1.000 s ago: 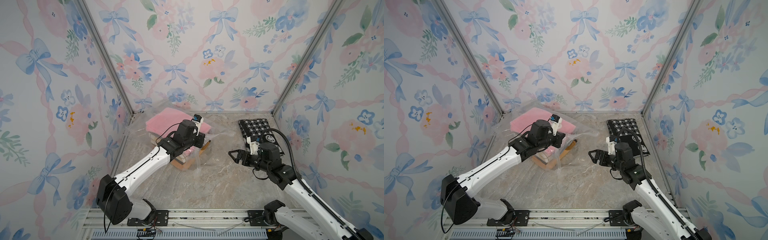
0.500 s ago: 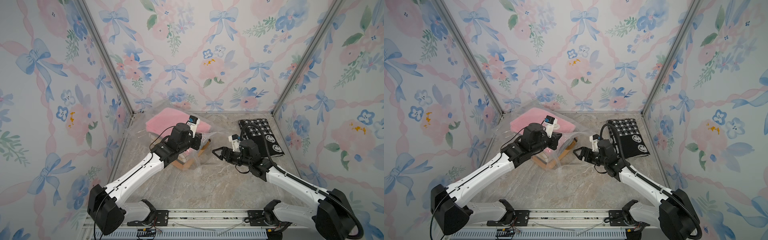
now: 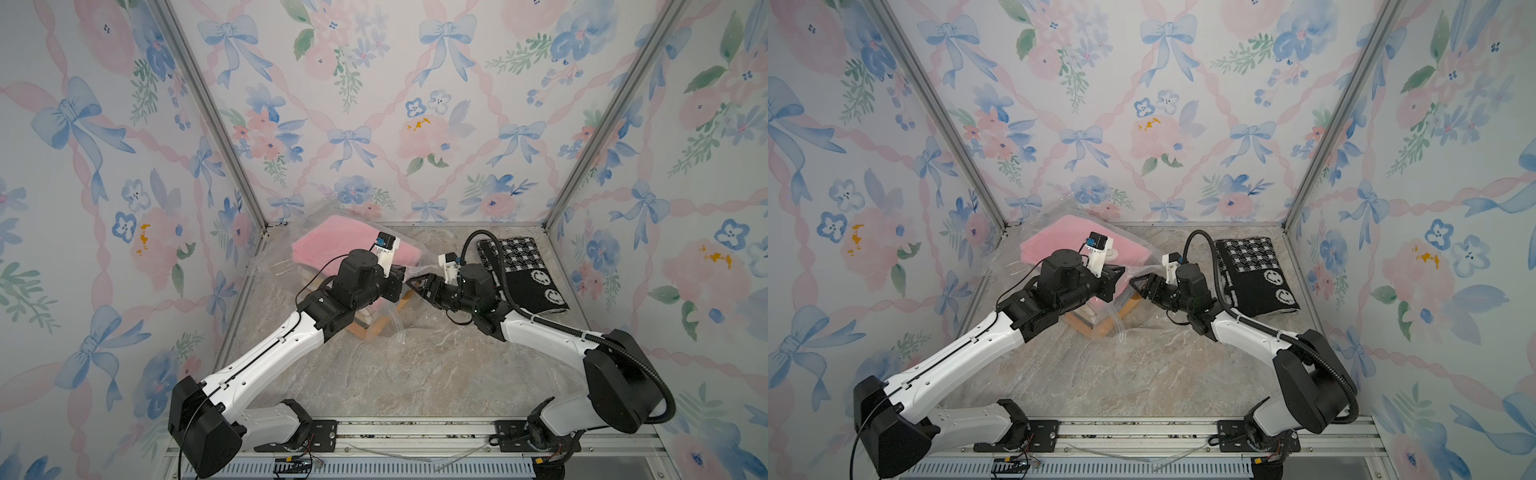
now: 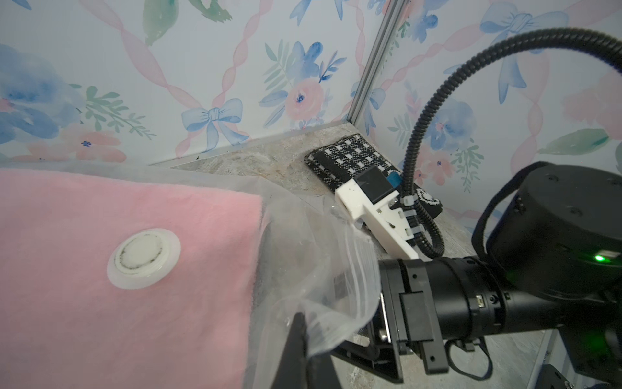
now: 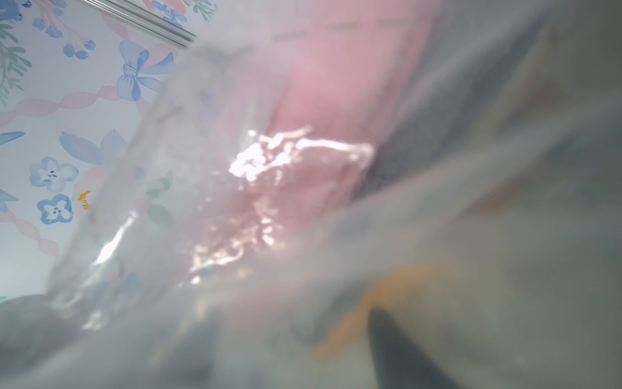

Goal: Take the blanket out of the vacuum bag
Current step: Take out the blanket from the vacuum bag.

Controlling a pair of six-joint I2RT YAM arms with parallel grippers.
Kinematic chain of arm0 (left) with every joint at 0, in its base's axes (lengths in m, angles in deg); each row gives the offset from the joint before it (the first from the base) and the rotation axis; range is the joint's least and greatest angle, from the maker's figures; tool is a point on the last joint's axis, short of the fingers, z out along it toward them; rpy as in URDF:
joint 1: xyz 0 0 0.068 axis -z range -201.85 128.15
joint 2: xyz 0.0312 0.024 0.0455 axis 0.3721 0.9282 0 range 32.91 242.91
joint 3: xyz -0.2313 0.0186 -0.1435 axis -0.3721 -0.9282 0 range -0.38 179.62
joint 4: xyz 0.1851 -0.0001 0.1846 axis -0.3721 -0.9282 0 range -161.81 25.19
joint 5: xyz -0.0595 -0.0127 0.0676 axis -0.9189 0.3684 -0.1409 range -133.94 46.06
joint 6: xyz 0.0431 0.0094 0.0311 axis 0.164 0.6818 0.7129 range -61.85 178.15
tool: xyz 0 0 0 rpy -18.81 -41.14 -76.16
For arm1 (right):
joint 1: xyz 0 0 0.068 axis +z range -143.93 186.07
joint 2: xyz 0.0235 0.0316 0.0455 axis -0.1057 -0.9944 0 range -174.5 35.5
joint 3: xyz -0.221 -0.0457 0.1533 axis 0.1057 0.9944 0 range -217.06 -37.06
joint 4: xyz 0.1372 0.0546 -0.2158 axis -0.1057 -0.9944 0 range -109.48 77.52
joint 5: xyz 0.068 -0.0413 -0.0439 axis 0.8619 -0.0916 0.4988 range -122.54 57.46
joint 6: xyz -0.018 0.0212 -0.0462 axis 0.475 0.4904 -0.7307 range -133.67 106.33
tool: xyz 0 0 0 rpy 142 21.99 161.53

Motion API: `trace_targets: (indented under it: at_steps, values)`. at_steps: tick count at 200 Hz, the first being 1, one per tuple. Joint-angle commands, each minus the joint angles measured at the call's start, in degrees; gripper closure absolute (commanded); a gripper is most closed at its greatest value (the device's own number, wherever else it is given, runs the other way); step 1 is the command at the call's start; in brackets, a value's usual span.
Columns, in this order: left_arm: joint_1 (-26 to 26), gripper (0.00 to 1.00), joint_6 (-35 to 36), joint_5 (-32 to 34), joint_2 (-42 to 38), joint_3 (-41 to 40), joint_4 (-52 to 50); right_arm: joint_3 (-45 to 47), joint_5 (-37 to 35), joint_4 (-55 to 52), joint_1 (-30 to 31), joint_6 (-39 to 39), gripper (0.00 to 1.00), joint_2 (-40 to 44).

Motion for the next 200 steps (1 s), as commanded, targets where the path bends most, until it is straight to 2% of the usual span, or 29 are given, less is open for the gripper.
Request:
trace_targets:
  at_steps: [1, 40, 117, 151, 200]
  values:
    - [0.53, 1.0, -0.21, 0.21, -1.87, 0.01, 4.12, -2.63, 1.32, 3.68, 0.8, 1.95, 0.3, -3.63]
    - [0.58, 1.0, 0.47, 0.24, -2.21, -0.84, 3.83, -5.4, 0.65, 6.1, 1.33, 3.45, 0.33, -7.88]
    - [0.52, 1.0, 1.46, 0.3, -1.13, -0.27, 3.75, -11.06, -0.89, -1.4, 1.93, 0.99, 0.33, -8.15]
    - [0.26, 1.0, 1.7, 0.32, -1.13, -0.62, 3.39, -13.33, -1.22, -2.78, 1.91, 1.27, 0.34, -12.75]
    - [-0.57, 1.0, 1.81, 0.02, -2.23, -1.98, 4.33, -11.02, -2.29, -3.61, 1.91, 0.85, 0.35, -13.23]
